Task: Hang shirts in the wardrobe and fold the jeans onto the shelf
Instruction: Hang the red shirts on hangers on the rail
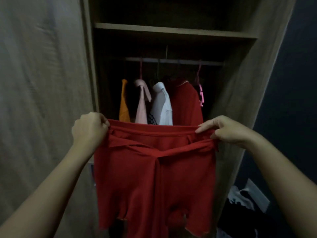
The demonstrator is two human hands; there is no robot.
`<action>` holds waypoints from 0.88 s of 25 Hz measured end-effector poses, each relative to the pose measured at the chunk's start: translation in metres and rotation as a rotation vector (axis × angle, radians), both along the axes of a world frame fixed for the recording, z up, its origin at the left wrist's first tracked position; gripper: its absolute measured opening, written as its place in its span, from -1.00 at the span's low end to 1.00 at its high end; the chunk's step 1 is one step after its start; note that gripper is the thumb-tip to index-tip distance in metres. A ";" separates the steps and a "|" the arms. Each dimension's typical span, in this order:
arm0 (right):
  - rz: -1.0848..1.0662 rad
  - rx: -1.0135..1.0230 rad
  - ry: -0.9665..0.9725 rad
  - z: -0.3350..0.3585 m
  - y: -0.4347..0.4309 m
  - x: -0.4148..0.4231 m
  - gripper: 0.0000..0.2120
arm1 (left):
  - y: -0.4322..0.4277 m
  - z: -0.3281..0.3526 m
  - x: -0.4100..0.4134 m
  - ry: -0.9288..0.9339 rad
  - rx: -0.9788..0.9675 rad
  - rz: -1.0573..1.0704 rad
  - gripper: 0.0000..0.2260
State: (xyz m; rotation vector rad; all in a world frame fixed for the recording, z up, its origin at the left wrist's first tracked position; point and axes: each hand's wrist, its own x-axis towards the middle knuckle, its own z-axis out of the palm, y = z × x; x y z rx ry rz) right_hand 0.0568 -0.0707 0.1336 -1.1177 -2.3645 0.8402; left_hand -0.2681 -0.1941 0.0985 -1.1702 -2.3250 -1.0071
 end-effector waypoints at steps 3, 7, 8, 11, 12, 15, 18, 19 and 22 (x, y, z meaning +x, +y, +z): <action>-0.042 0.139 0.037 0.012 0.015 0.014 -0.42 | 0.014 0.022 0.031 -0.075 0.067 -0.241 -0.71; -0.112 0.275 0.100 0.025 0.035 0.028 -0.51 | 0.024 0.046 0.078 -0.531 -0.025 -1.188 -0.88; -0.117 0.314 0.090 0.027 0.040 0.030 -0.53 | 0.036 0.048 0.090 -0.615 0.014 -1.269 -0.79; -0.092 0.407 0.024 0.030 0.055 0.033 -0.53 | 0.104 0.053 0.130 -0.649 0.243 -1.065 -0.88; -0.074 0.429 -0.012 0.030 0.058 0.033 -0.52 | 0.129 0.058 0.146 -0.675 0.255 -0.989 -0.86; -0.026 0.500 -0.108 0.028 0.077 0.036 -0.51 | 0.209 0.077 0.192 -0.811 0.158 -0.960 -0.80; -0.013 0.517 -0.130 0.031 0.097 0.047 -0.49 | 0.281 0.093 0.223 -0.629 0.083 -0.829 -0.86; -0.014 0.515 -0.125 0.034 0.103 0.052 -0.49 | 0.302 0.098 0.229 -0.524 0.049 -0.734 -0.65; -0.010 0.521 -0.114 0.040 0.119 0.063 -0.47 | 0.350 0.101 0.234 -0.463 -0.026 -0.513 -0.28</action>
